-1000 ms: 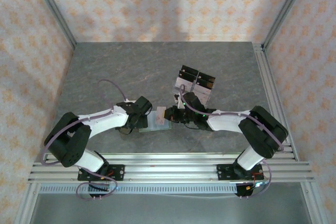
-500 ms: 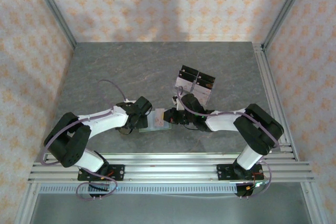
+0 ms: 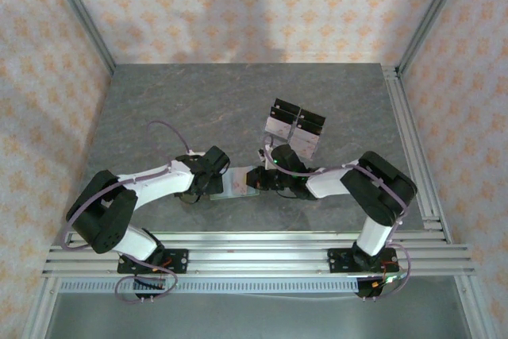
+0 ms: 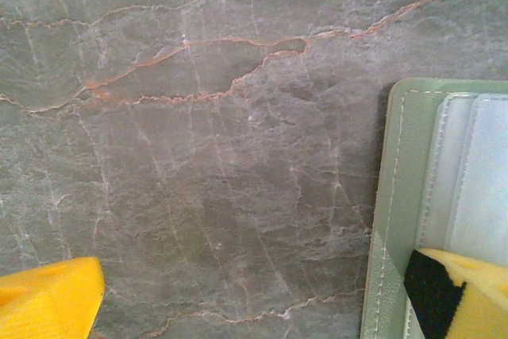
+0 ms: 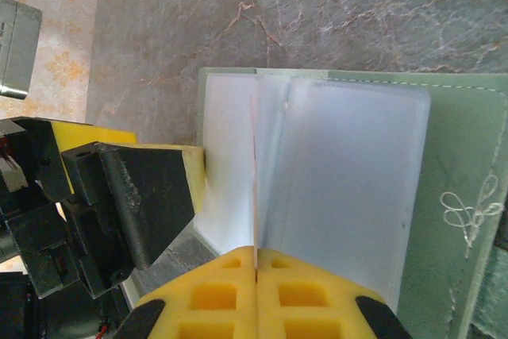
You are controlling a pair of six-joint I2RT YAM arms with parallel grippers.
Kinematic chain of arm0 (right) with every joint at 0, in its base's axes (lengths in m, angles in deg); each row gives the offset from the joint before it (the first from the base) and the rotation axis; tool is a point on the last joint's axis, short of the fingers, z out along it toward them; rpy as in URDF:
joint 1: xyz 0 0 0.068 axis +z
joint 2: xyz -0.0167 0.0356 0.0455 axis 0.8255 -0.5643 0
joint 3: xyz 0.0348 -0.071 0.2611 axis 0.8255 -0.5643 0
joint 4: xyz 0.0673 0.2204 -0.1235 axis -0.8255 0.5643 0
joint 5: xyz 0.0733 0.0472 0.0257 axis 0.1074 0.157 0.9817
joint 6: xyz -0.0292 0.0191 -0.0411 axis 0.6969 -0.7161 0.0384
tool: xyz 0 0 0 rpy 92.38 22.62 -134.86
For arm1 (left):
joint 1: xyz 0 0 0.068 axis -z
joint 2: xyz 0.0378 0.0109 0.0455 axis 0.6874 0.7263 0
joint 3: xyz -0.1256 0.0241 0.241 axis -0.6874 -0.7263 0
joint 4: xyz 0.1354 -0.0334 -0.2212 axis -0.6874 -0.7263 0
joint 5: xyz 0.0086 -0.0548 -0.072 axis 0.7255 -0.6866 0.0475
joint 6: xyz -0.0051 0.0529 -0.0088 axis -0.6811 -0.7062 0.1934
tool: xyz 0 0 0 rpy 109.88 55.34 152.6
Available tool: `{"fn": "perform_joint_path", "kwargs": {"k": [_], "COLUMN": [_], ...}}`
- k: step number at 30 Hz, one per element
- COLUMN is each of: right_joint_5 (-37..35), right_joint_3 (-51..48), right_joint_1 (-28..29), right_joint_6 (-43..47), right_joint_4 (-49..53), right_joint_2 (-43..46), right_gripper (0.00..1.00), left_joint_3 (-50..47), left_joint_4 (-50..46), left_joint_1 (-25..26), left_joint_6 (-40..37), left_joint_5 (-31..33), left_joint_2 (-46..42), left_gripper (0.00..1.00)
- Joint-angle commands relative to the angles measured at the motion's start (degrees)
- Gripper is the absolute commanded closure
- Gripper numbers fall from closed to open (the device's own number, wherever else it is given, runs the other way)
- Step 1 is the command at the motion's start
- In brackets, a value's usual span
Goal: Put the credit cards into the card holder
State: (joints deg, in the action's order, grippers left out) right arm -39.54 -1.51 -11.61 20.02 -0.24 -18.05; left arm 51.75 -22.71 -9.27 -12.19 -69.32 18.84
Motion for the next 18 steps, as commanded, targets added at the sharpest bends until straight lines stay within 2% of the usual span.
{"fn": "perform_joint_path", "kwargs": {"k": [1,7,18], "right_joint_5": [1.9,4.2,5.6], "right_joint_3": [-1.6,-2.1,-1.7], "right_joint_1": [-0.7,-1.4,-2.4], "right_joint_6": [-1.2,-3.6,-3.5], "right_joint_4": [-6.0,-10.4,-11.0], "right_joint_2": [-1.6,-4.2,-6.6], "right_gripper": [1.0,1.0,1.0], "left_joint_3": [-1.0,-0.6,-0.6], "left_joint_4": [-4.2,-4.6,-4.6], "left_joint_1": [0.1,0.2,0.2], "left_joint_6": [0.5,0.5,0.5], "left_joint_5": [4.2,4.3,4.2], "left_joint_2": [0.9,1.1,1.3], "left_gripper": [0.0,0.0,0.0]}}
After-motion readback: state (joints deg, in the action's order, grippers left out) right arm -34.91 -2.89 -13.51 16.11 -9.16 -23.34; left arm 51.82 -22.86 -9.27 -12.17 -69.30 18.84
